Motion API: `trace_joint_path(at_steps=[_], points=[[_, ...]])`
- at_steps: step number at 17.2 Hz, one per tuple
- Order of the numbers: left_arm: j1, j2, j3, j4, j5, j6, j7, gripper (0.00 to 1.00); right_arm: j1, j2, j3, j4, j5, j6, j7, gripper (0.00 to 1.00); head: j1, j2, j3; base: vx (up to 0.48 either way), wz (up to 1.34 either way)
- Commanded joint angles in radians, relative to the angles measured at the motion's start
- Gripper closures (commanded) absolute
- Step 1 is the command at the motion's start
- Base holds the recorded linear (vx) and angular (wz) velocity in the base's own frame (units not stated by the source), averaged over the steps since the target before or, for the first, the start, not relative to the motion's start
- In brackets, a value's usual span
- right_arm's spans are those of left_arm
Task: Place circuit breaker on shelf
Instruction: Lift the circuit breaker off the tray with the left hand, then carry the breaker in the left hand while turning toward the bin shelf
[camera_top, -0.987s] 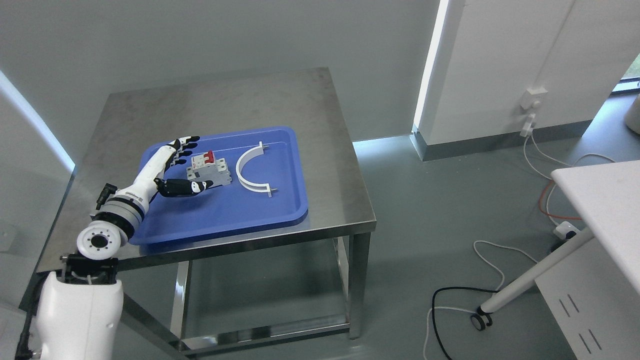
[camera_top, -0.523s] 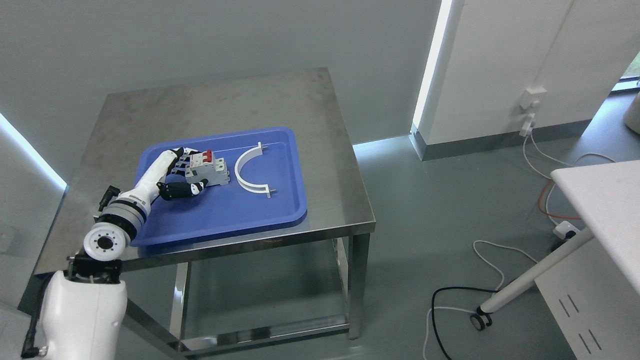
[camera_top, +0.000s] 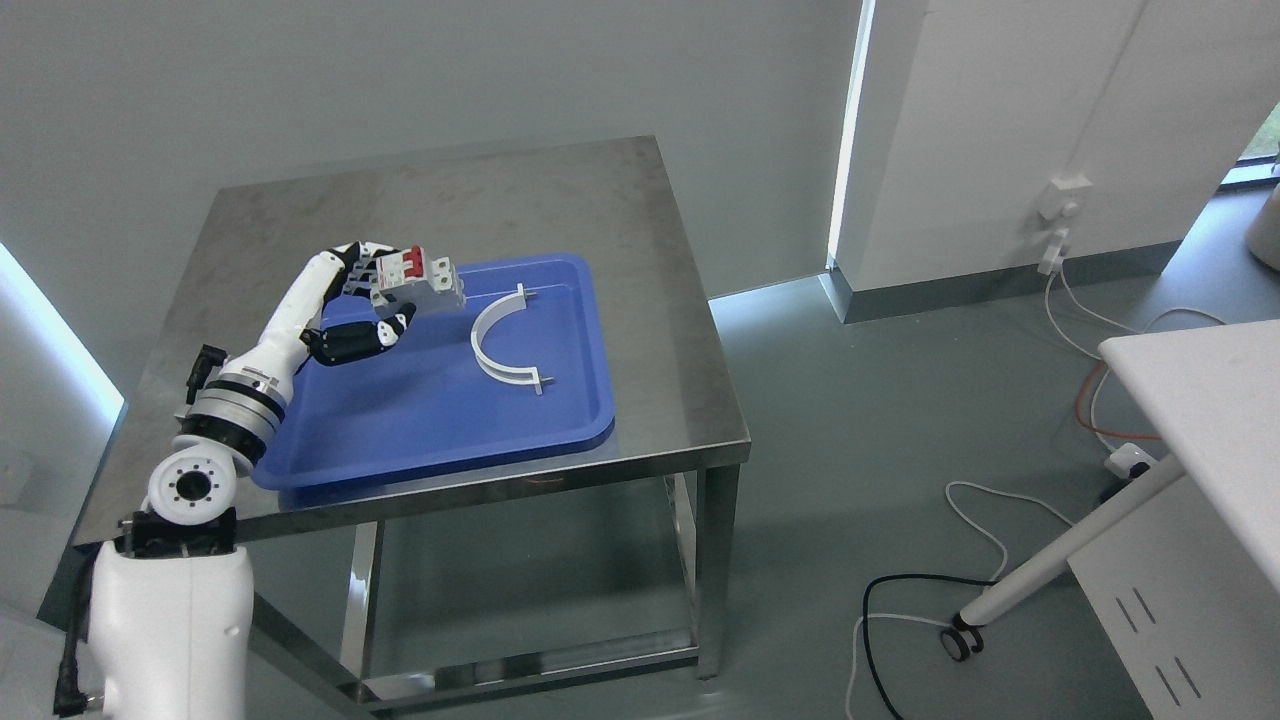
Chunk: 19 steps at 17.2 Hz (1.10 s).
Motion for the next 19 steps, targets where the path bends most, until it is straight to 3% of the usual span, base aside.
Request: trace_joint_path(at_steps=[1, 3, 7, 19], points=[[-0.006, -0.100, 0.214, -0.009, 0.215, -0.127, 0.219, 0.89, 0.000, -0.017, 0.020, 0.000, 0.000, -0.092, 0.005, 0.00, 0.0000, 0.000, 0.000, -0.011, -0.01], [0.031, -0.100, 0.180, -0.031, 0.253, -0.163, 0.310, 0.88, 0.000, -0.017, 0.020, 0.000, -0.001, -0.092, 0.005, 0.00, 0.0000, 0.000, 0.000, -0.011, -0.03], [0.143, -0.100, 0.127, -0.116, 0.255, -0.177, 0.309, 0.88, 0.000, -0.017, 0.020, -0.001, 0.000, -0.092, 0.005, 0.00, 0.0000, 0.000, 0.000, -0.045, 0.00], [0.168, -0.100, 0.108, -0.258, 0.284, -0.007, 0.254, 0.89, 0.000, -0.017, 0.020, 0.000, 0.000, -0.092, 0.005, 0.00, 0.0000, 0.000, 0.000, -0.253, 0.26]])
